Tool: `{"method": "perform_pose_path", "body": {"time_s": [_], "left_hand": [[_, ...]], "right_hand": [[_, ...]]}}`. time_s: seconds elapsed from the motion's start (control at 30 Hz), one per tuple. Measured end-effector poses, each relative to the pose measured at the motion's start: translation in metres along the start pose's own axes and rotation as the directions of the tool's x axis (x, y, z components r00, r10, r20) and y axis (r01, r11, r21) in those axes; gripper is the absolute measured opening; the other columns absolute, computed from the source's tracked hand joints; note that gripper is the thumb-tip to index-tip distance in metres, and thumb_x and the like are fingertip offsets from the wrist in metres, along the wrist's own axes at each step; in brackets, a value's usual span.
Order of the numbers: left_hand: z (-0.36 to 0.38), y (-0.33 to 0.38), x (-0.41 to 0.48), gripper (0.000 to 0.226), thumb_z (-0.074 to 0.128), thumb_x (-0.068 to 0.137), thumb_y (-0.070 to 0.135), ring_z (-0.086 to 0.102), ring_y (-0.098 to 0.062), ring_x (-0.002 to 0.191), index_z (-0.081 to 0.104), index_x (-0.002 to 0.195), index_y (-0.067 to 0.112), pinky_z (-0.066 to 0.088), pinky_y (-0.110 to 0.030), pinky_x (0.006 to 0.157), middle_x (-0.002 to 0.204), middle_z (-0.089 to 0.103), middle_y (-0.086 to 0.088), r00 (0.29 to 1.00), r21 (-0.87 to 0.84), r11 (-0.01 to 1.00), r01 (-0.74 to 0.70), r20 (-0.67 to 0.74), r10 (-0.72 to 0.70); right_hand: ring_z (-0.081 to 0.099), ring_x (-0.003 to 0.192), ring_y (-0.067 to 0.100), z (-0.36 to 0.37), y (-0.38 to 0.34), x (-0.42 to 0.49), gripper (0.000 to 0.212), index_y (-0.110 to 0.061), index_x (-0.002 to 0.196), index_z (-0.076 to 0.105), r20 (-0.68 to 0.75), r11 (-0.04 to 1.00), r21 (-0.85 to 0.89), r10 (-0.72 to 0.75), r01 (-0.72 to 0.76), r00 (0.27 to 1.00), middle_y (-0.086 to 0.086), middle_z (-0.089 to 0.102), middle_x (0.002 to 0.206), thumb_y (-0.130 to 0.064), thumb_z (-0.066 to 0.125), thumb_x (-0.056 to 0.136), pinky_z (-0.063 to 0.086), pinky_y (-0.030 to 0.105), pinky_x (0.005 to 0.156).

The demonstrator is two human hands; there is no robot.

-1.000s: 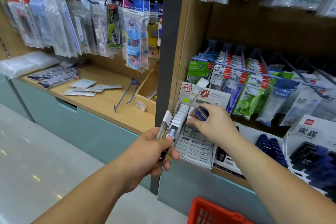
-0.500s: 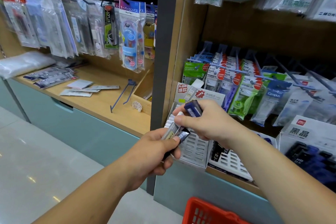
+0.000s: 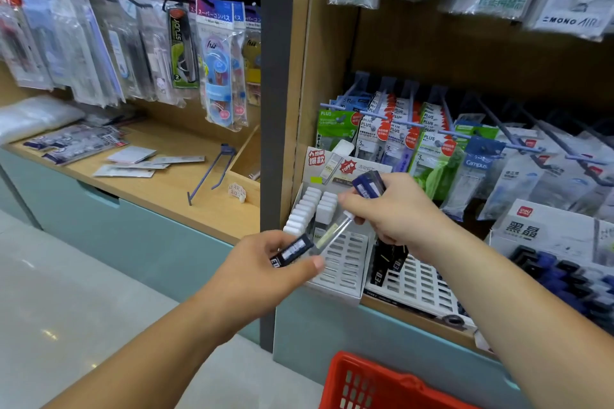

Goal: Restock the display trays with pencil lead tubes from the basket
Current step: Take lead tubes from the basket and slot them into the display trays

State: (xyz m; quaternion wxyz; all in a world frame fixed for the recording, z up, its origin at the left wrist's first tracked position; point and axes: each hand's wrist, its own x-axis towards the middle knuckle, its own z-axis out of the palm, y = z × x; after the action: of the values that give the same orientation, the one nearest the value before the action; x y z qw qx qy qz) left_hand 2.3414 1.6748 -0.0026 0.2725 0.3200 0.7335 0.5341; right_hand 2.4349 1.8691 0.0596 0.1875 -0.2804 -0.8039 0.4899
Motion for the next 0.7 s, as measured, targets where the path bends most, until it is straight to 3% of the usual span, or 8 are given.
{"method": "perform_pose_path", "body": {"time_s": [0.07,0.17,0.27,0.37,0.47,0.57,0.7], "left_hand": [[0.007,0.001,-0.001,0.024,0.084,0.084,0.039,0.066,-0.004,0.069,0.076,0.097,0.021,0.052,-0.019,0.065,0.082,0.076,0.004,0.998,0.057,0.998,-0.035,0.051,0.032],[0.008,-0.003,0.003,0.028,0.075,0.093,0.036,0.041,-0.006,0.052,0.071,0.088,0.008,0.035,-0.018,0.049,0.060,0.051,0.003,0.997,0.170,0.983,-0.074,-0.018,0.078],[0.005,-0.002,0.002,0.040,0.067,0.097,0.047,0.034,-0.009,0.054,0.071,0.098,0.008,0.032,-0.020,0.050,0.065,0.041,0.002,0.999,0.040,0.999,0.036,0.033,-0.037],[0.003,-0.002,0.000,0.037,0.067,0.095,0.052,0.038,-0.015,0.061,0.075,0.101,0.017,0.038,-0.027,0.055,0.073,0.045,-0.002,0.986,-0.015,0.990,0.137,0.101,-0.135],[-0.003,-0.005,0.002,0.026,0.070,0.095,0.044,0.038,-0.013,0.057,0.075,0.099,0.019,0.038,-0.030,0.053,0.065,0.041,0.002,0.982,-0.028,0.982,0.187,0.033,-0.186],[-0.008,-0.009,0.004,0.016,0.066,0.097,0.034,0.041,-0.017,0.055,0.065,0.098,0.018,0.041,-0.030,0.051,0.069,0.045,-0.004,0.962,0.002,0.963,0.270,-0.029,-0.270],[-0.010,-0.012,0.006,0.013,0.049,0.102,0.017,0.040,-0.017,0.052,0.054,0.091,0.013,0.038,-0.030,0.051,0.067,0.051,-0.004,0.952,-0.124,0.944,0.306,0.018,-0.306]], "right_hand": [[0.032,0.040,0.015,0.006,-0.002,-0.004,0.024,-0.013,0.078,0.065,0.064,0.989,0.128,0.064,-0.071,0.996,0.010,0.061,0.063,-0.028,0.082,0.086,0.026,0.019,0.043],[0.033,0.042,0.013,0.010,-0.007,-0.007,0.025,-0.018,0.077,0.070,0.139,0.960,0.233,0.124,-0.154,0.982,0.008,0.061,0.066,-0.038,0.086,0.080,0.027,0.018,0.044],[0.033,0.042,0.012,0.005,-0.005,-0.006,0.022,-0.019,0.085,0.070,0.190,0.960,0.232,0.115,-0.159,0.975,0.002,0.057,0.059,-0.034,0.086,0.080,0.027,0.017,0.044],[0.031,0.043,0.013,0.001,0.003,-0.003,0.019,-0.015,0.101,0.068,0.199,0.980,0.156,0.094,-0.126,0.975,-0.005,0.045,0.049,-0.021,0.081,0.088,0.025,0.019,0.047],[0.034,0.041,0.013,0.001,0.010,0.006,0.023,-0.005,0.102,0.068,0.107,0.995,0.093,0.023,-0.033,0.994,-0.001,0.047,0.055,-0.020,0.079,0.089,0.028,0.020,0.044],[0.047,0.054,0.013,0.004,0.015,0.015,0.027,-0.005,0.095,0.069,-0.022,0.972,-0.195,-0.136,0.129,0.990,0.007,0.056,0.069,-0.028,0.080,0.088,0.040,0.025,0.052],[0.056,0.070,0.020,0.017,0.024,0.022,0.023,-0.018,0.079,0.063,0.004,0.886,-0.412,-0.232,0.213,0.973,0.005,0.061,0.073,-0.032,0.079,0.088,0.048,0.034,0.069]]}}
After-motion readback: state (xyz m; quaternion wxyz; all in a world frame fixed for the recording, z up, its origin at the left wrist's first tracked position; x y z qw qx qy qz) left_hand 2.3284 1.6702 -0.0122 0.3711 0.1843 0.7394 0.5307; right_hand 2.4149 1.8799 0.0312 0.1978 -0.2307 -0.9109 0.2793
